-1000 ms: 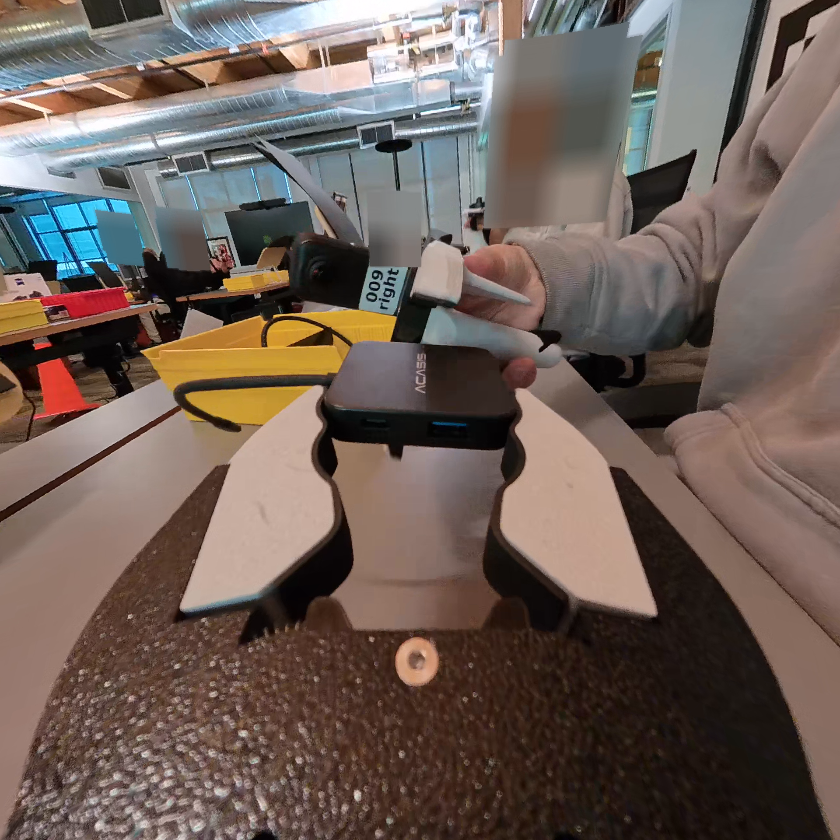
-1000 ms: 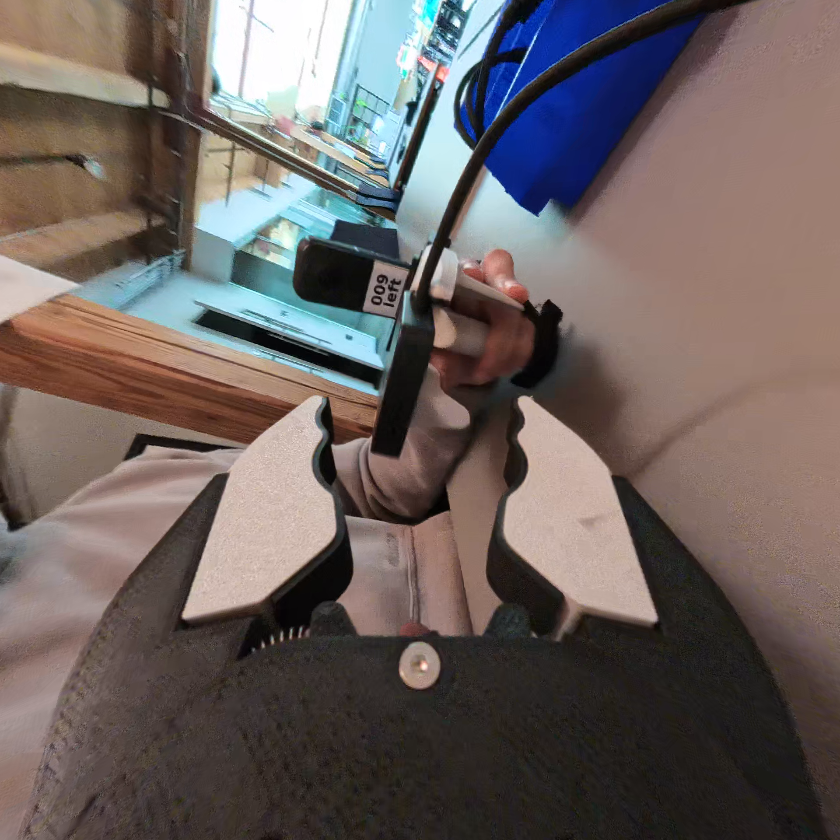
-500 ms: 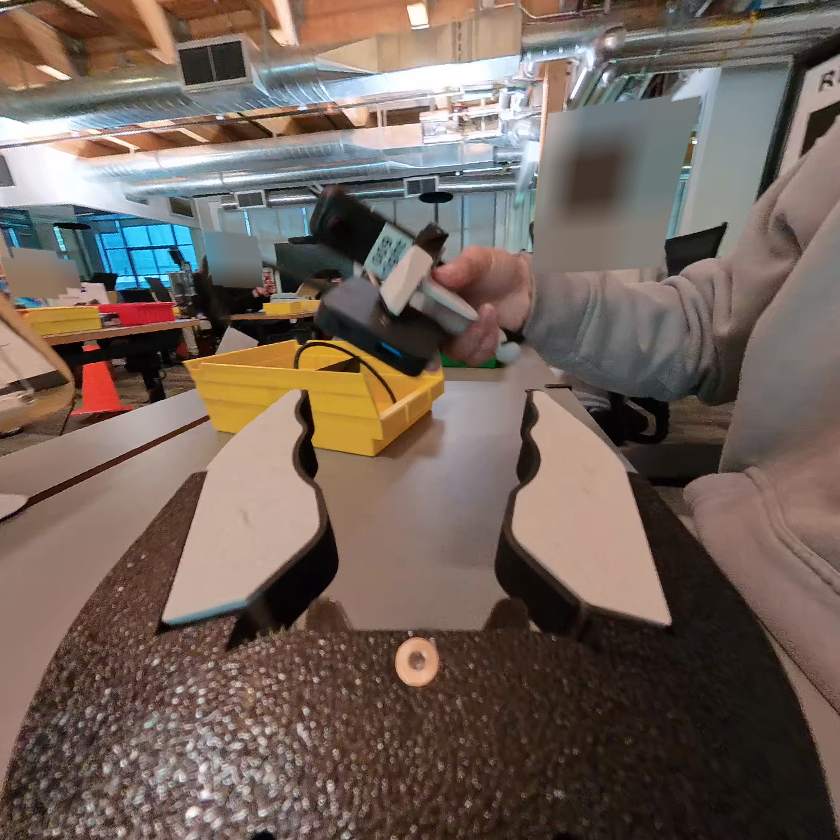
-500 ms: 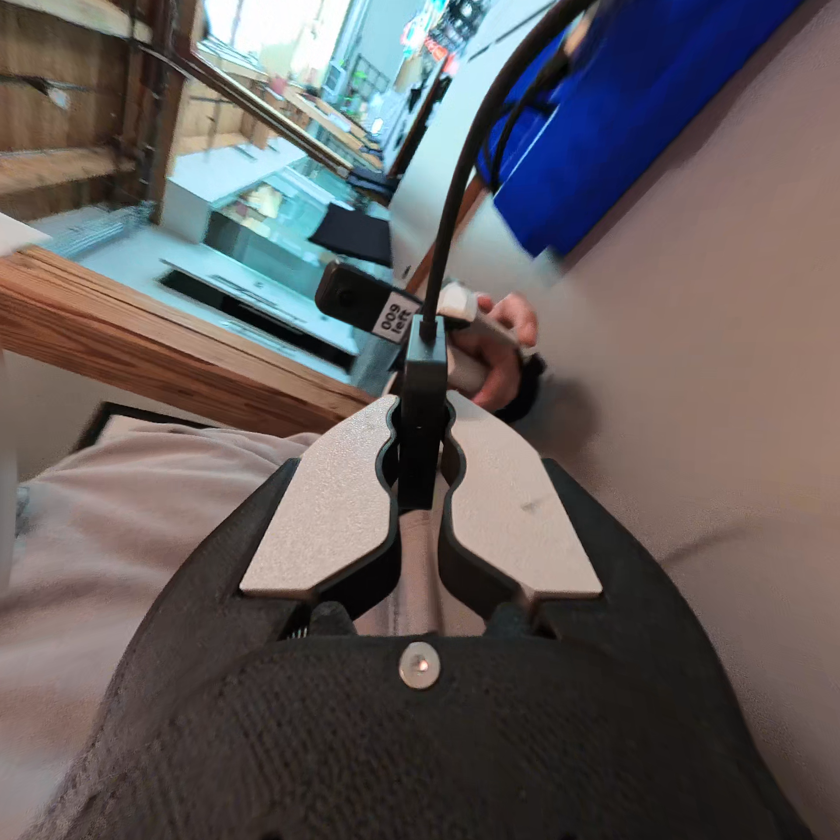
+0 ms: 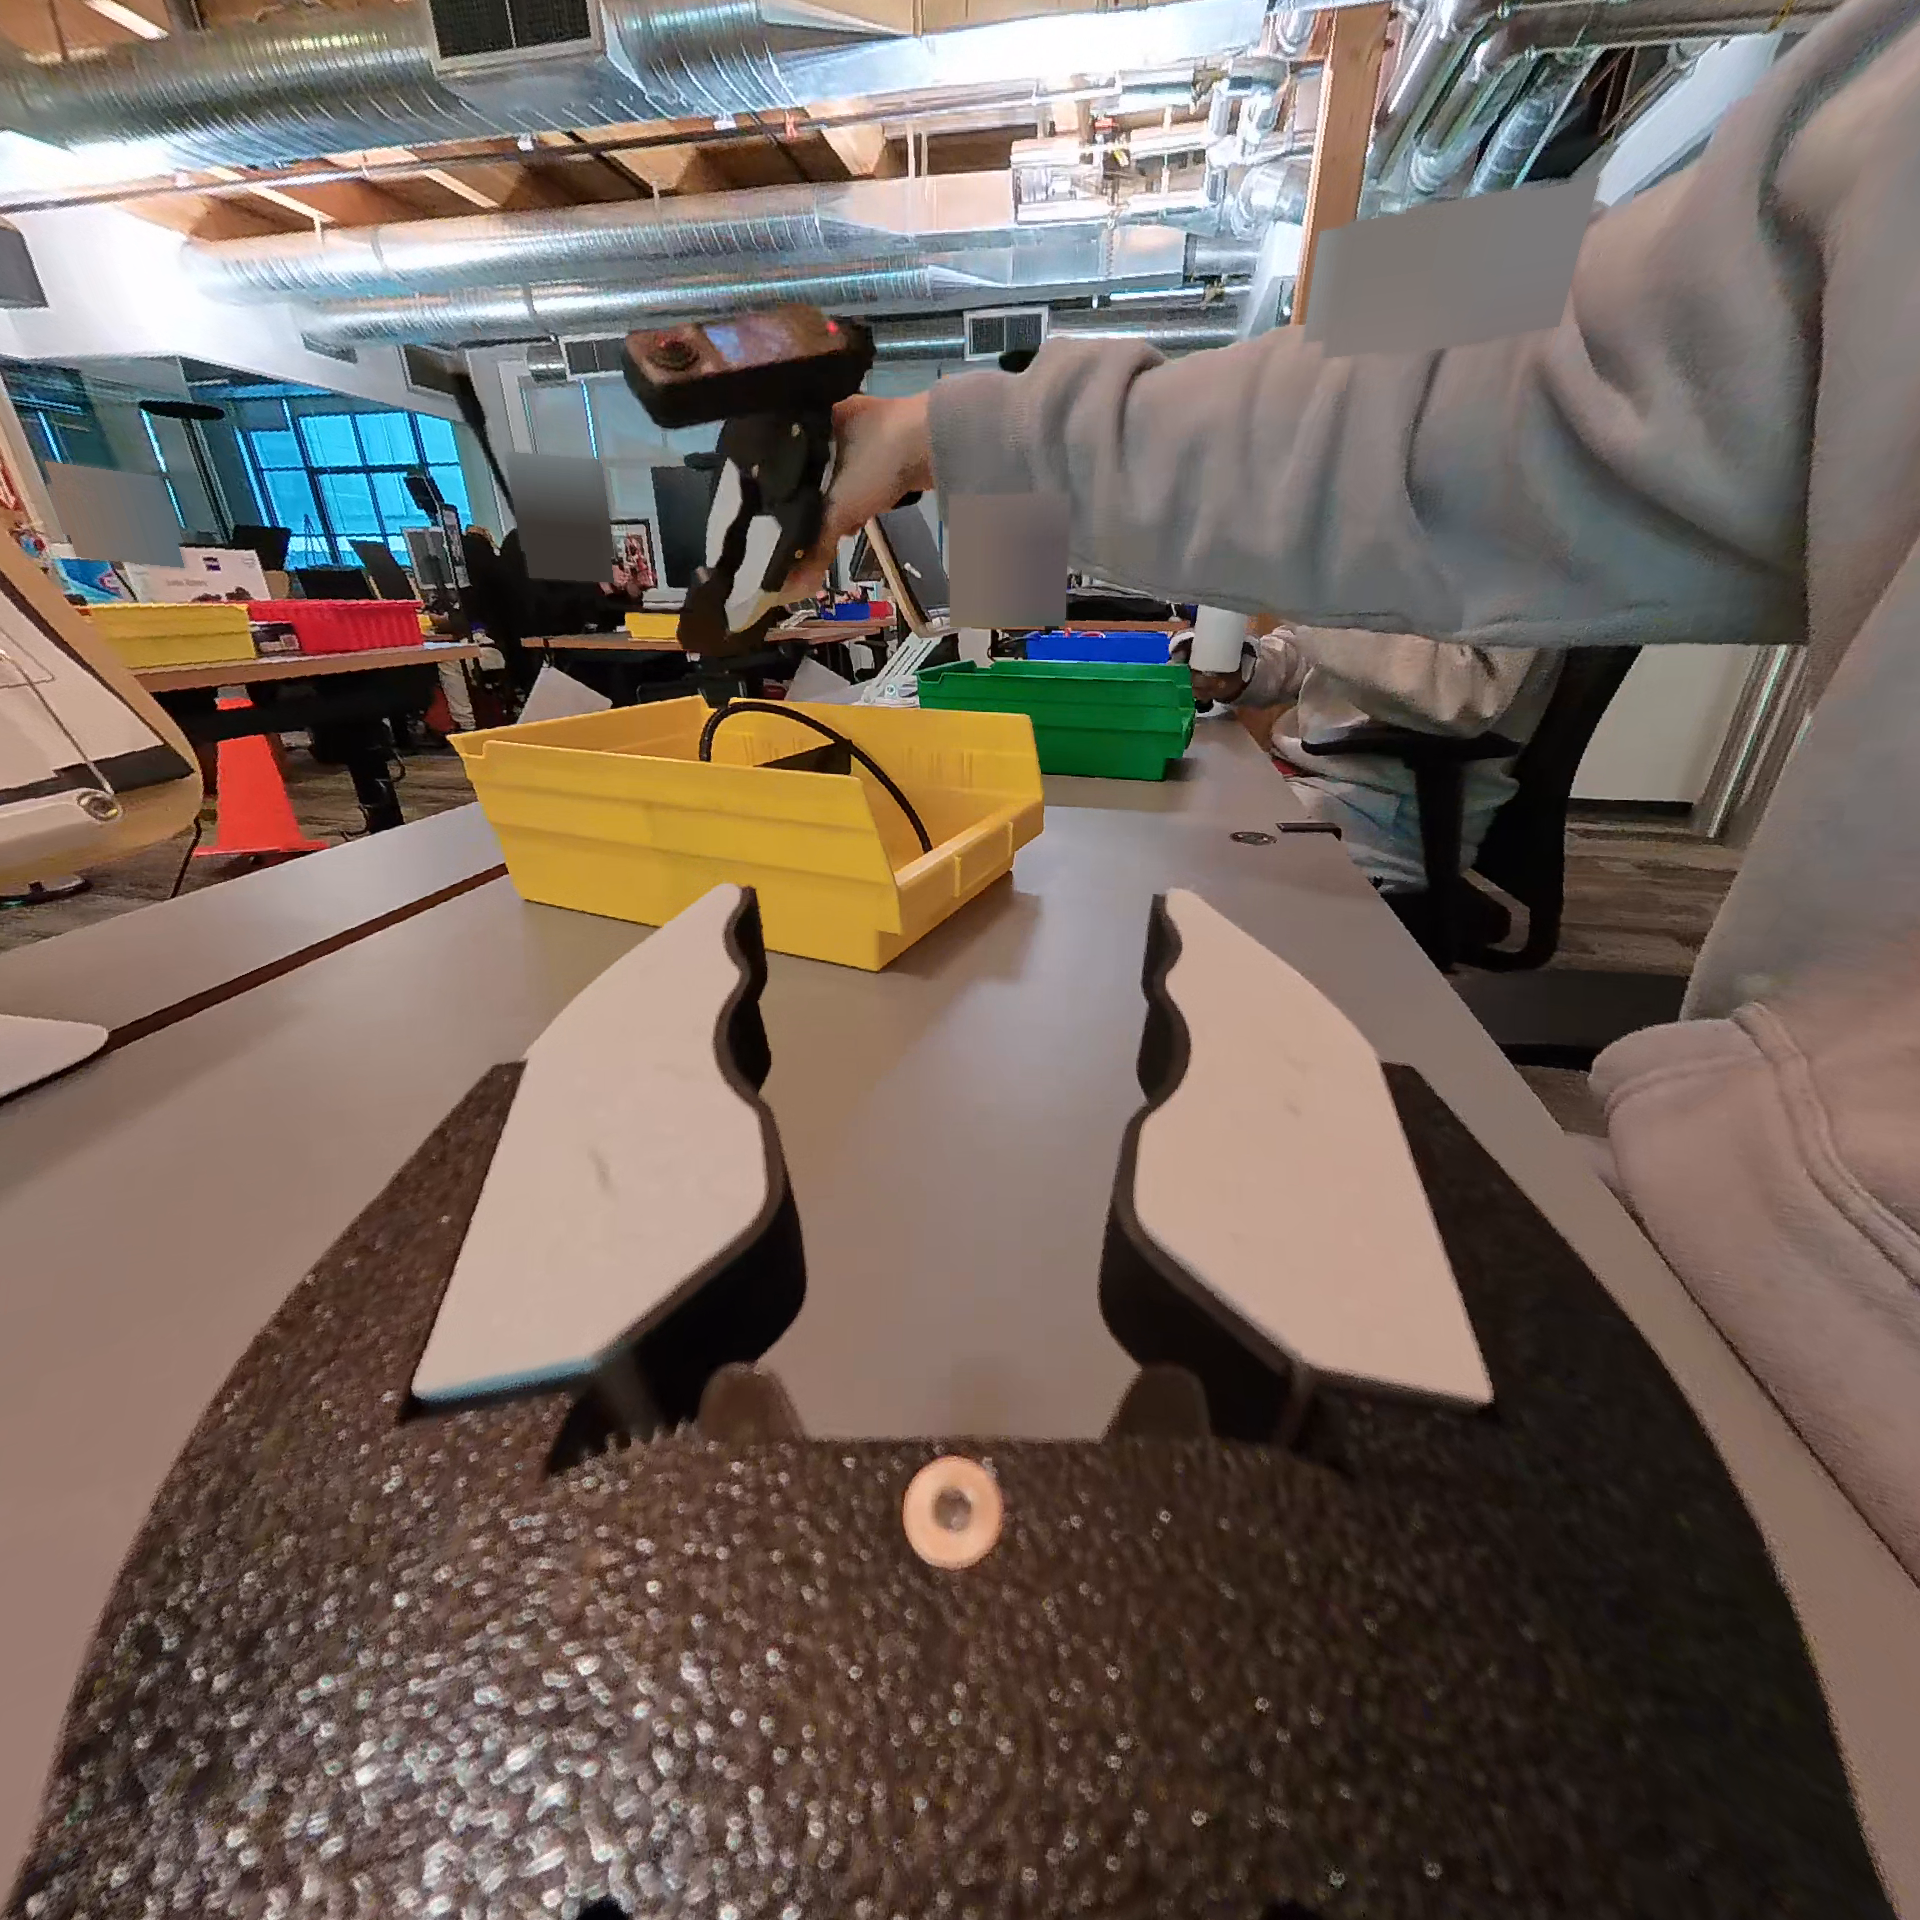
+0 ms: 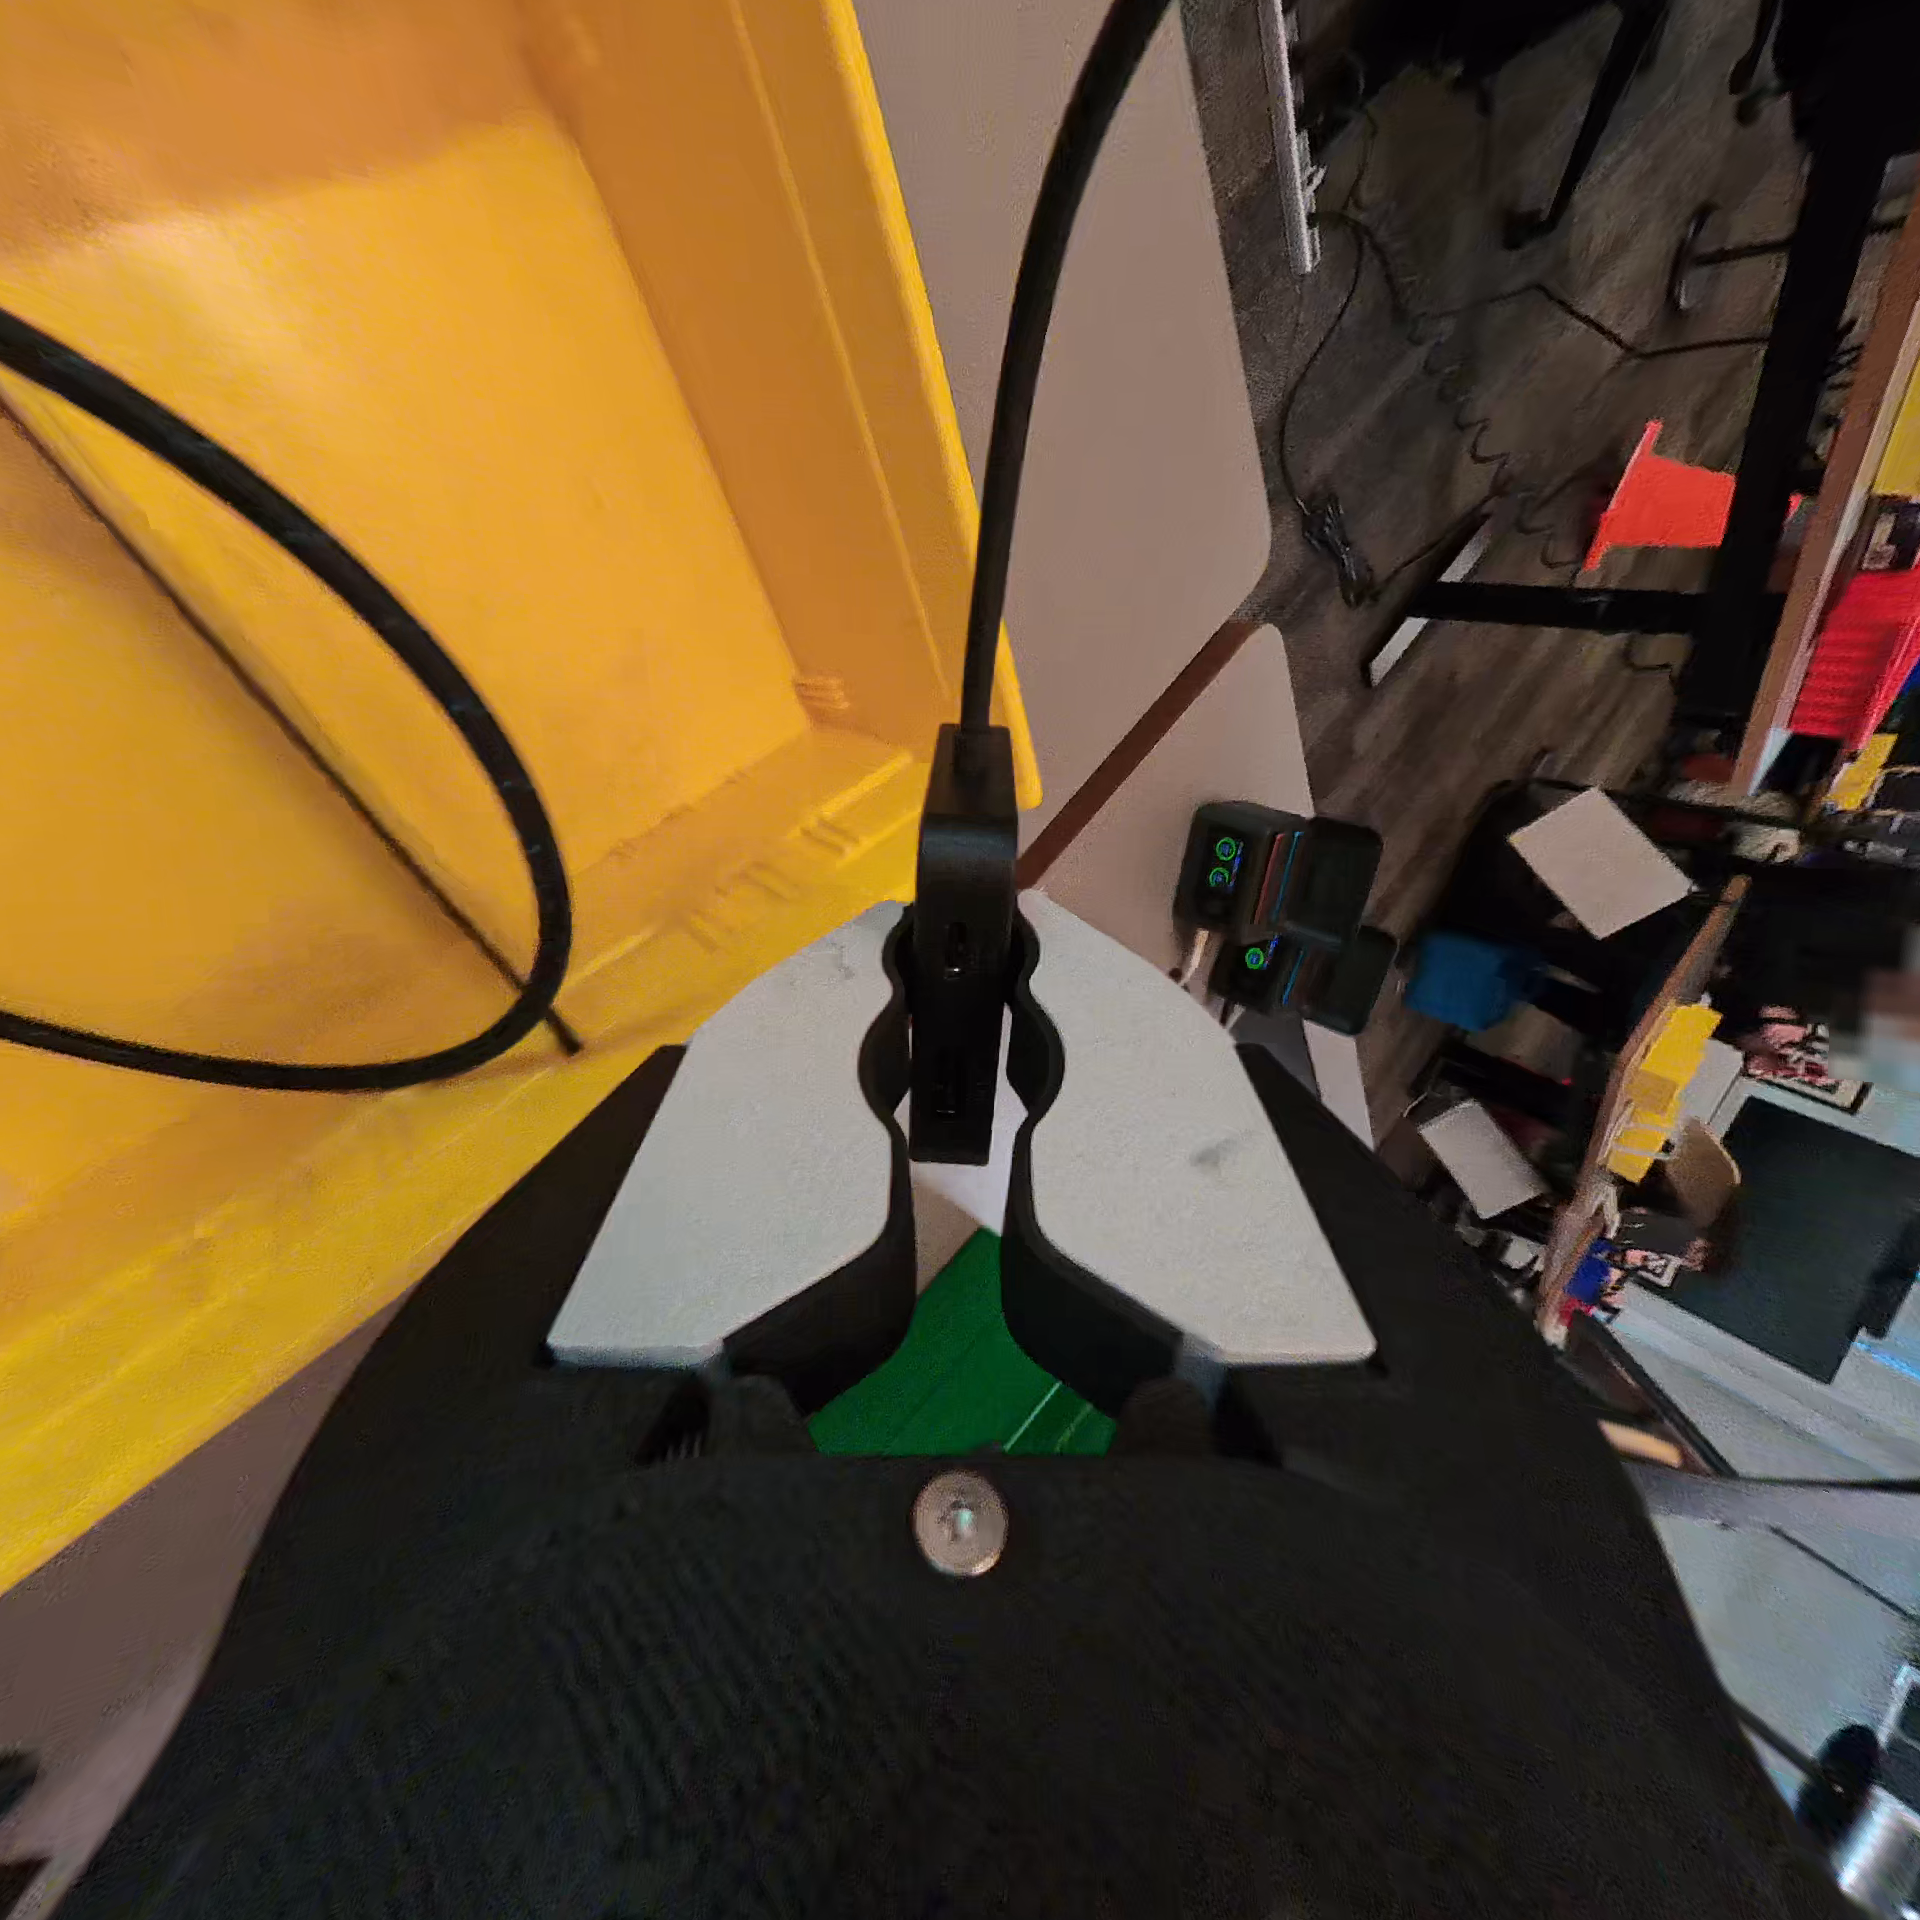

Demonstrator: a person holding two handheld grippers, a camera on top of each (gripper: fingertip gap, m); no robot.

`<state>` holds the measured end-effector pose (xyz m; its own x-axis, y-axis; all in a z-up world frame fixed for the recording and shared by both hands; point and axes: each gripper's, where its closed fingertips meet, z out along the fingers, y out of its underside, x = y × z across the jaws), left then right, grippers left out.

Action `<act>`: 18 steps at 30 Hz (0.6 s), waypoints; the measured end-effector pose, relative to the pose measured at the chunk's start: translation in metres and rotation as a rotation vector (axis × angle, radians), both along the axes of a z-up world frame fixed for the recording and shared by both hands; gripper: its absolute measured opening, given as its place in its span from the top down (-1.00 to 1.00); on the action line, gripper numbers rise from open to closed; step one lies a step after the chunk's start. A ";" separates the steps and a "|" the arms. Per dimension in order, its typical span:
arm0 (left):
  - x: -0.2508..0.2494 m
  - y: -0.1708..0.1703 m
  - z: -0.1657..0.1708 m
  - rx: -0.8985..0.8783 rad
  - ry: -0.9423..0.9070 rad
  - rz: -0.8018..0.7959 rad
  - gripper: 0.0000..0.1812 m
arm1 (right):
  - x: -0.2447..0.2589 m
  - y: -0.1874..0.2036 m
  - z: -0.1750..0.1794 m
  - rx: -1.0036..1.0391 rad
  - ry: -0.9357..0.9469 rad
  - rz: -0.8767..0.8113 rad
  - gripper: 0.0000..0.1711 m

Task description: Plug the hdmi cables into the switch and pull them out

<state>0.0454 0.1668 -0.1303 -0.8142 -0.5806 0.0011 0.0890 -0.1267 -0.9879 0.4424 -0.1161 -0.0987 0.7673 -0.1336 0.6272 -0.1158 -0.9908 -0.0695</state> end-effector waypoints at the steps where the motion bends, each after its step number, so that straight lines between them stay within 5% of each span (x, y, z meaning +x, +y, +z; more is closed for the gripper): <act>1: 0.000 0.001 -0.001 0.001 0.004 0.002 0.24 | 0.005 0.003 -0.010 -0.005 0.013 0.015 0.84; 9: -0.006 0.007 0.001 -0.037 0.009 -0.008 0.23 | 0.008 0.016 -0.062 -0.004 0.145 0.001 0.65; 18: -0.003 0.007 0.002 -0.038 0.018 -0.002 0.23 | -0.010 0.045 -0.007 0.241 0.006 0.006 0.51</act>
<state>0.0426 0.1733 -0.1288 -0.8152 -0.5780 0.0380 0.0709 -0.1648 -0.9838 0.4322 -0.0714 -0.1054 0.7725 -0.2744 0.5727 -0.1109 -0.9463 -0.3038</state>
